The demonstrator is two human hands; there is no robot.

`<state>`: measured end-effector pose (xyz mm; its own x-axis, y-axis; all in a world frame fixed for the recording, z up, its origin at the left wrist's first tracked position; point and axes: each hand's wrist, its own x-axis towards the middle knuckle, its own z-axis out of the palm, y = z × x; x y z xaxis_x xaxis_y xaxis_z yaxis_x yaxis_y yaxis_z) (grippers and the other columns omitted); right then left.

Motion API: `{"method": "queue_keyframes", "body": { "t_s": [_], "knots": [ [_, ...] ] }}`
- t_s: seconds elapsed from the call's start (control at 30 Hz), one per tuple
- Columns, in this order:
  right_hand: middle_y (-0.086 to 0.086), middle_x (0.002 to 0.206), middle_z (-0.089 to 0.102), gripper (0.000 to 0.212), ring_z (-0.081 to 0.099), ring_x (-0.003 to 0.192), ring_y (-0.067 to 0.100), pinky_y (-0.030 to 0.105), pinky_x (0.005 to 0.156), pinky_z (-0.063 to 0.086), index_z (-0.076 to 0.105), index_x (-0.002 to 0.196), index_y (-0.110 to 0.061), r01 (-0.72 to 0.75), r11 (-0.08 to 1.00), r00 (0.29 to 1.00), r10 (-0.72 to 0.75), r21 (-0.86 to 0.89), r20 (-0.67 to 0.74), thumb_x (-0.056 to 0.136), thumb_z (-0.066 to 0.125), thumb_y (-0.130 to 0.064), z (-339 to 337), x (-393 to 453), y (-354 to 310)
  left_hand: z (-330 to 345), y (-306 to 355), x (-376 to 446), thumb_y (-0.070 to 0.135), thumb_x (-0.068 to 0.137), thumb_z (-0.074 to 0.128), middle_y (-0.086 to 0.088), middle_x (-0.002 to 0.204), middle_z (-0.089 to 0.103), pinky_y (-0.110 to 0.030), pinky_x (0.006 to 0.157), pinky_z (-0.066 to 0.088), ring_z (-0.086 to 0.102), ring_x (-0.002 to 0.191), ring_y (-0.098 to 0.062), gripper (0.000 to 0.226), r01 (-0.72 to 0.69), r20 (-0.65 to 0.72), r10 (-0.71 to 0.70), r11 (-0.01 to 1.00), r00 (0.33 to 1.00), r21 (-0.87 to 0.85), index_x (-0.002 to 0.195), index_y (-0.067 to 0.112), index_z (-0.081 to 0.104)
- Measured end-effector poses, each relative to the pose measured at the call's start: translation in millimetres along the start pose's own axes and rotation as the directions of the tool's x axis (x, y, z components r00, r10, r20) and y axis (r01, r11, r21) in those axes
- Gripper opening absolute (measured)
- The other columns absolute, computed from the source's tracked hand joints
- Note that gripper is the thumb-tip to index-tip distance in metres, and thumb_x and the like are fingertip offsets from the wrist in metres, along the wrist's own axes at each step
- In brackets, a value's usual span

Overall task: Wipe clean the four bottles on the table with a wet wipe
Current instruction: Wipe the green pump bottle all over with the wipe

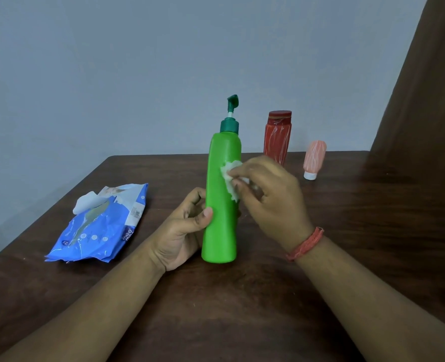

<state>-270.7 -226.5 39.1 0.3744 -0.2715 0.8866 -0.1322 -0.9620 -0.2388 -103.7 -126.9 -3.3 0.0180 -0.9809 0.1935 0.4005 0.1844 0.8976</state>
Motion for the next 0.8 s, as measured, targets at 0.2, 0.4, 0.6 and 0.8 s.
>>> {"method": "queue_keyframes", "body": {
  "t_s": [0.2,0.4,0.6,0.8],
  "knots": [
    [0.001,0.102,0.067,0.015,0.061,0.097,0.02,0.037,0.086,0.05,0.072,0.104,-0.011,0.022,0.999,0.999,-0.024,-0.04,-0.041,0.091,0.066,-0.006,1.4,0.1,-2.7,-0.7,-0.2,-0.1,0.03,0.066,0.094,-0.02,0.119,0.067,-0.052,0.097,0.055,0.068,0.108,-0.038,0.071,-0.013,0.004,0.014,1.0,1.0,-0.028,0.122,0.01,0.055],
    [0.004,0.103,0.066,0.016,0.063,0.097,0.017,0.034,0.085,0.053,0.071,0.105,-0.006,0.01,1.0,0.999,-0.01,0.007,0.031,0.091,0.066,-0.002,4.0,-6.2,-6.1,1.3,2.9,-0.1,0.035,0.059,0.097,-0.02,0.116,0.065,-0.054,0.094,0.055,0.068,0.101,-0.034,0.078,-0.046,-0.068,0.042,0.997,0.997,-0.055,0.121,0.01,0.056],
    [0.001,0.104,0.066,0.015,0.062,0.097,0.012,0.026,0.086,0.052,0.071,0.106,-0.009,0.004,1.0,0.992,-0.005,0.006,0.124,0.093,0.065,-0.006,7.2,-9.1,-11.2,0.0,6.6,-1.4,0.041,0.065,0.093,-0.019,0.13,0.061,-0.058,0.108,0.042,0.058,0.114,-0.035,0.09,-0.073,-0.099,0.061,0.989,0.993,-0.125,0.138,0.009,0.053],
    [0.0,0.104,0.067,0.016,0.063,0.099,0.013,0.031,0.085,0.053,0.072,0.107,-0.01,0.035,0.999,0.984,-0.036,0.012,0.177,0.092,0.067,-0.007,7.1,-10.9,-8.5,1.5,6.7,-1.2,0.036,0.062,0.093,-0.016,0.123,0.064,-0.045,0.096,0.054,0.064,0.107,-0.028,0.095,-0.084,-0.152,0.073,0.994,0.986,-0.064,0.138,0.004,0.048]
  ]
}}
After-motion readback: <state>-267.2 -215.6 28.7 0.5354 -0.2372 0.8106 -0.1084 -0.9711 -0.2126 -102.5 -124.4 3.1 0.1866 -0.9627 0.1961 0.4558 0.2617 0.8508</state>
